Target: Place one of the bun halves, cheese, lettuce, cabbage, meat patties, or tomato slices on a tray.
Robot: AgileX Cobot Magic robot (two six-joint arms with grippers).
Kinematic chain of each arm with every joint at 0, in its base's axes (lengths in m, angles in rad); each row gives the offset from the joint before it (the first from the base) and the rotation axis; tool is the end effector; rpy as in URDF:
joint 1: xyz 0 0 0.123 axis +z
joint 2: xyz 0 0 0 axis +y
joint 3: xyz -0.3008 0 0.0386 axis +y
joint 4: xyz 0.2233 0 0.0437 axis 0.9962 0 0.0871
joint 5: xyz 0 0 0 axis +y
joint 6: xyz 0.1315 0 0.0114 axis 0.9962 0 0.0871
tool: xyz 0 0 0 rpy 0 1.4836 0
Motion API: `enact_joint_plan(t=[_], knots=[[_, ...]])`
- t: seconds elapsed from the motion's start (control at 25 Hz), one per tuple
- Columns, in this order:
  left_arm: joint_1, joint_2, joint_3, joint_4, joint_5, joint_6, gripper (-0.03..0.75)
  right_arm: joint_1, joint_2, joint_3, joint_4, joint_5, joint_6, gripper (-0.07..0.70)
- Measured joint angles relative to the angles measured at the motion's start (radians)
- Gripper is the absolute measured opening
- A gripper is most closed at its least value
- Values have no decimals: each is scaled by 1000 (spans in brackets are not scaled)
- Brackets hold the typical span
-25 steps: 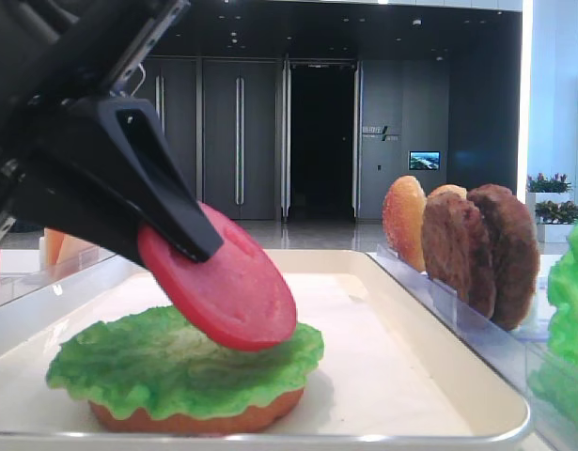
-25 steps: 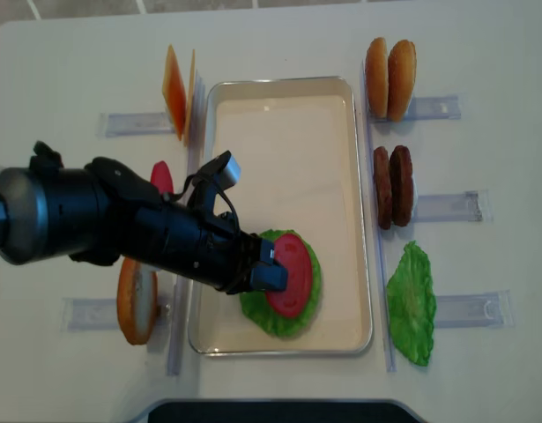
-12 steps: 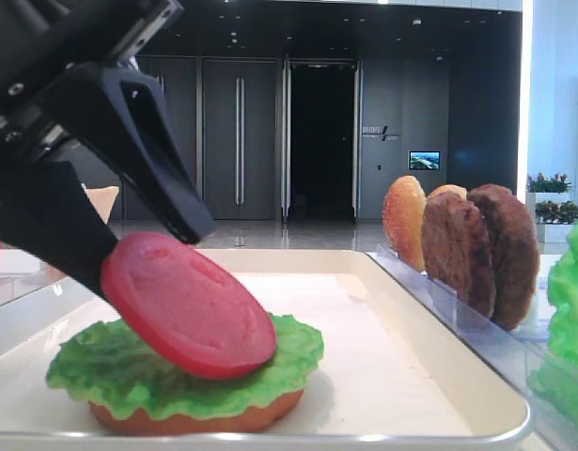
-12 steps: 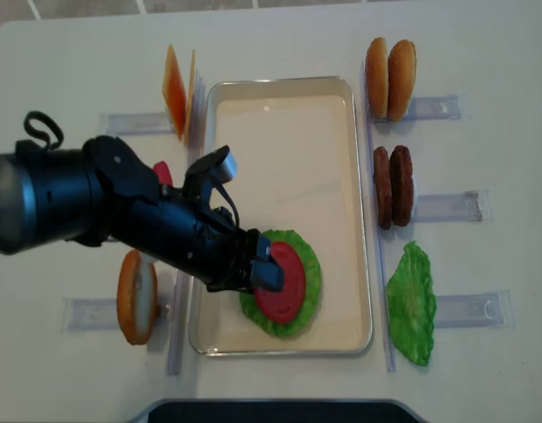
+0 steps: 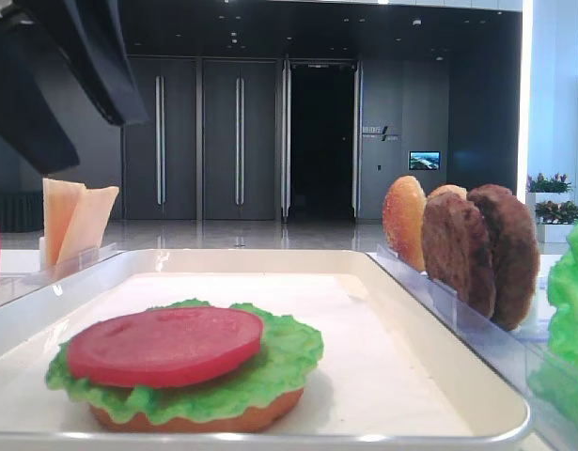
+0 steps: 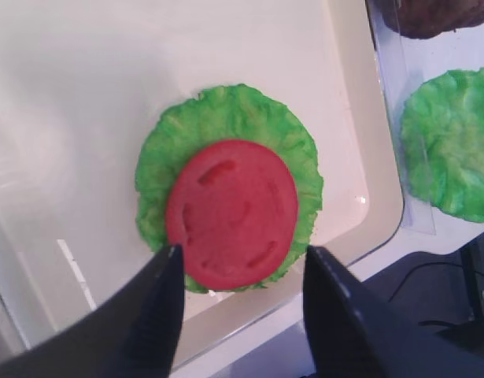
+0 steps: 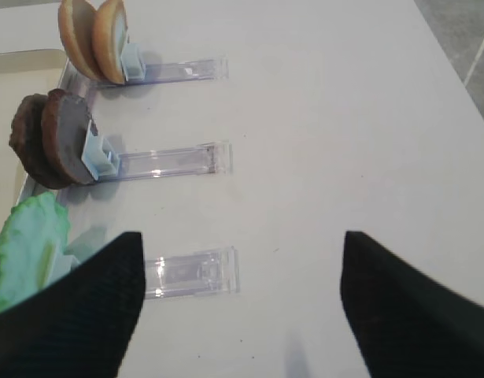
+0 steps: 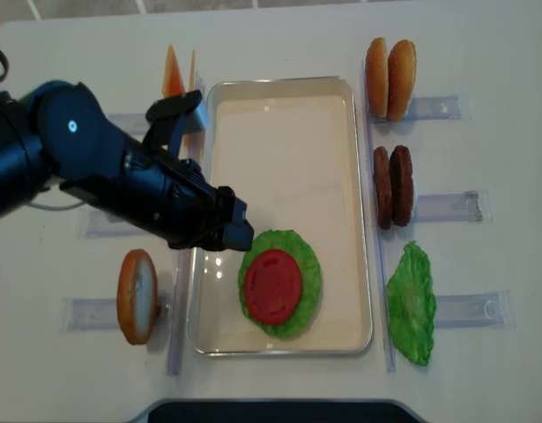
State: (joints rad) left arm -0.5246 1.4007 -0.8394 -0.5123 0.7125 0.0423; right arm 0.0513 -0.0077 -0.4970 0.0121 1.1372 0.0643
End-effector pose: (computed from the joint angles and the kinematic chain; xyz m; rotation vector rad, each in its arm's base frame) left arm 0.1985 -0.1638 0.2316 0.3345 2.7734 -0.6894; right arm -0.0140 0.0007 0.2370 0.0126 2.1171 0.0835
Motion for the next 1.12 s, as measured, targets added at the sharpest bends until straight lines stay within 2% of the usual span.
enact_joint_plan(t=[0.2, 0.4, 0.6, 0.92, 1.04, 1.12], knots=[[0, -39, -73, 200, 88, -149, 377, 0, 0, 0, 0, 0, 0, 524], [19, -83, -127, 412, 203, -259, 377, 0, 0, 0, 1, 0, 0, 524], [127, -138, -134, 533, 307, -276, 377, 0, 0, 0, 1, 0, 0, 524], [364, -213, -136, 692, 492, -257, 377, 0, 0, 0, 1, 0, 0, 524], [434, -227, -136, 731, 507, -227, 377, 0, 0, 0, -1, 0, 0, 524], [453, -241, -136, 739, 507, -220, 377, 0, 0, 0, 0, 0, 0, 524]])
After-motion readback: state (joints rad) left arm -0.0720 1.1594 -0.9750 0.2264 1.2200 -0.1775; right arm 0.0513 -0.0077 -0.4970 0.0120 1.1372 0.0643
